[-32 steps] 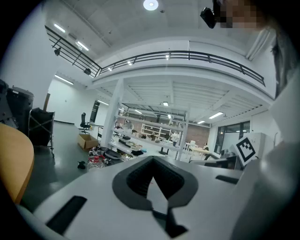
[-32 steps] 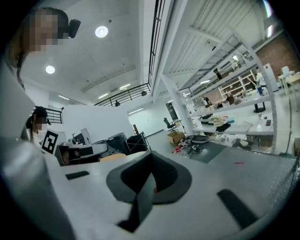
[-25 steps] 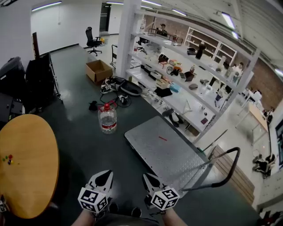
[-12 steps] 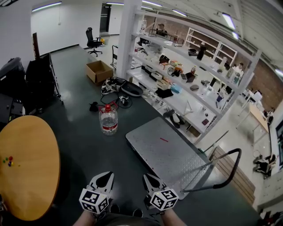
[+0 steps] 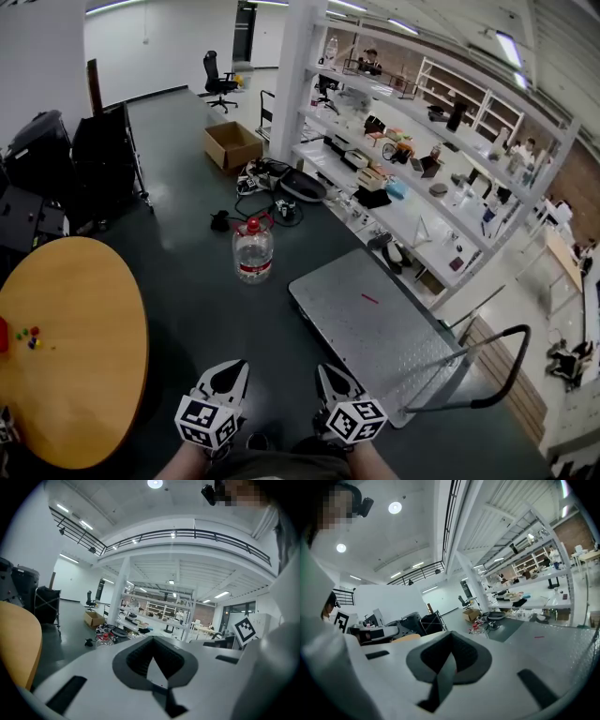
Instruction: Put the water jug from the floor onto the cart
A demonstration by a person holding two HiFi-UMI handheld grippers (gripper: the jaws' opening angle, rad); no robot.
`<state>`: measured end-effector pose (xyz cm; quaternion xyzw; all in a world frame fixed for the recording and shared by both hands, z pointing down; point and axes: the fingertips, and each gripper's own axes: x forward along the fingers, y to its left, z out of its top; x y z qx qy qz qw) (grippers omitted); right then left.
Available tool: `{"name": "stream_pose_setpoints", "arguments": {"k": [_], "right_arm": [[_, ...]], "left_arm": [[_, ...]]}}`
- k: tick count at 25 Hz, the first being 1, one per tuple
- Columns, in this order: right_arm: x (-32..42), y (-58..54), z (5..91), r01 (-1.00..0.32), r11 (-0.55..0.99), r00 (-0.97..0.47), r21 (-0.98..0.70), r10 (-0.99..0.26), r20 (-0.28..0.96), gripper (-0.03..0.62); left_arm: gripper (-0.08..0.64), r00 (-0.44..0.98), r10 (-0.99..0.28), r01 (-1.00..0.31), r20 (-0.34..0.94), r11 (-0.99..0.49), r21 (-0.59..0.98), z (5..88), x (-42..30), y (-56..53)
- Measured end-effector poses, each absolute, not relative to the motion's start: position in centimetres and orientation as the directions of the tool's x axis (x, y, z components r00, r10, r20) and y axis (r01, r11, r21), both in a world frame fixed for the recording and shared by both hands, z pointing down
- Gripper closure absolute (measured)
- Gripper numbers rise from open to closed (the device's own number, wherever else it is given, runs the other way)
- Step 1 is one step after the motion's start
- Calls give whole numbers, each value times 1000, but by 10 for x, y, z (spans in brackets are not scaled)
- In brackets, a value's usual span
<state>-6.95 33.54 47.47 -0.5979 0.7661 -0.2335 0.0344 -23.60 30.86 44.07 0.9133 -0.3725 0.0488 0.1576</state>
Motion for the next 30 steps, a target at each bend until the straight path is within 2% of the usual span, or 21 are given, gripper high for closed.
{"name": "stream_pose_setpoints", "arguments": {"k": [12,17,30], "right_arm": [[-45,280,508,-899,144,-265,-414,-931,250,603],[-17,232,518,-882,192,-331,-431,-902,276,603],[81,109,532,-879,251,-396,-405,-858,327,603]], "left_arm": [[555,673,-690,-740,267,-615,274,469,-236,262],[555,637,-710,-771,299,-581,261,474,-203,224],[555,513,-814,-852,272,-444,276,461,-143,101]]}}
